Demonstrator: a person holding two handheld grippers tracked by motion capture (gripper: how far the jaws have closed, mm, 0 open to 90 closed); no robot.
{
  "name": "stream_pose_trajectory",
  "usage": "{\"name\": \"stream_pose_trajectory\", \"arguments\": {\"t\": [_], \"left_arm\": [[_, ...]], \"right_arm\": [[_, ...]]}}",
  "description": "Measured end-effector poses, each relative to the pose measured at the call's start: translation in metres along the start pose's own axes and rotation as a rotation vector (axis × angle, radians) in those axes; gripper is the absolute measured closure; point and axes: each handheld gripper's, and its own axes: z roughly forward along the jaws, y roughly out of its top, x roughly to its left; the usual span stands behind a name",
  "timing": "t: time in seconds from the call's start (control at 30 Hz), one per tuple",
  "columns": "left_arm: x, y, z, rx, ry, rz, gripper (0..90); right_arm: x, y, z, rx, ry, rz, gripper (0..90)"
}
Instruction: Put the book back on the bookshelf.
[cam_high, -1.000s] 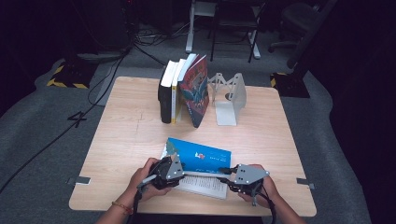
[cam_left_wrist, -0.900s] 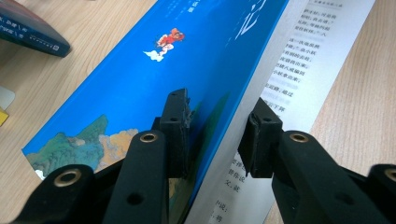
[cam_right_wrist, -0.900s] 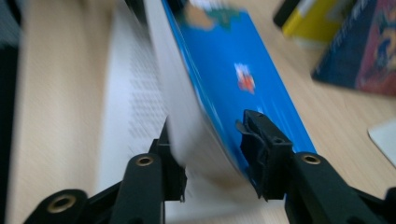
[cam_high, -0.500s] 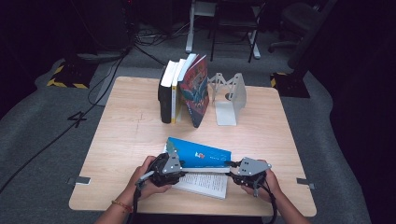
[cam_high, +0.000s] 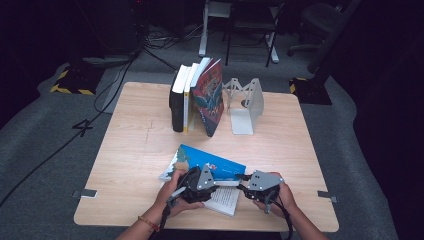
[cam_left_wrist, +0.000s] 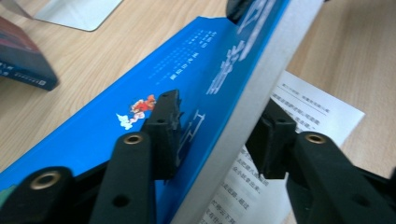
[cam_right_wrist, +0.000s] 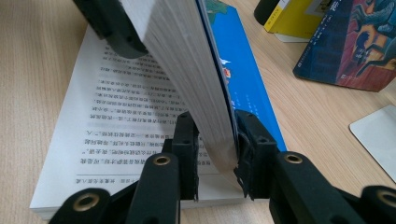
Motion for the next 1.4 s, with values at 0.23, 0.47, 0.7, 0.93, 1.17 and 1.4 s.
{"name": "stream_pose_trajectory", "arguments": {"t": [0.23,0.47,0.7,0.93,1.17,1.4], "left_arm": [[-0.001,-0.004,0.0,-0.032,0.019,0.042,69.3],[0.01,-0.011,-0.001,-0.084,-0.026,-0.001,75.8],[0.012,-0.011,-0.005,-0.119,-0.018,-0.011,77.2],[0.015,-0.012,-0.012,-0.168,-0.022,-0.026,77.6],[0.021,-0.013,-0.018,-0.208,-0.034,-0.062,77.7],[0.028,-0.015,-0.028,-0.246,-0.041,-0.092,78.0]], "right_arm": [[0.001,0.002,0.0,-0.005,-0.015,0.007,69.6],[-0.007,0.0,-0.008,-0.043,-0.073,0.088,46.4],[-0.03,-0.023,-0.029,-0.071,-0.139,0.181,43.4],[-0.048,-0.056,-0.024,-0.019,-0.154,0.27,44.0],[-0.049,-0.065,-0.017,0.013,-0.116,0.277,43.8],[-0.042,-0.066,-0.002,0.058,-0.067,0.246,40.0]]}}
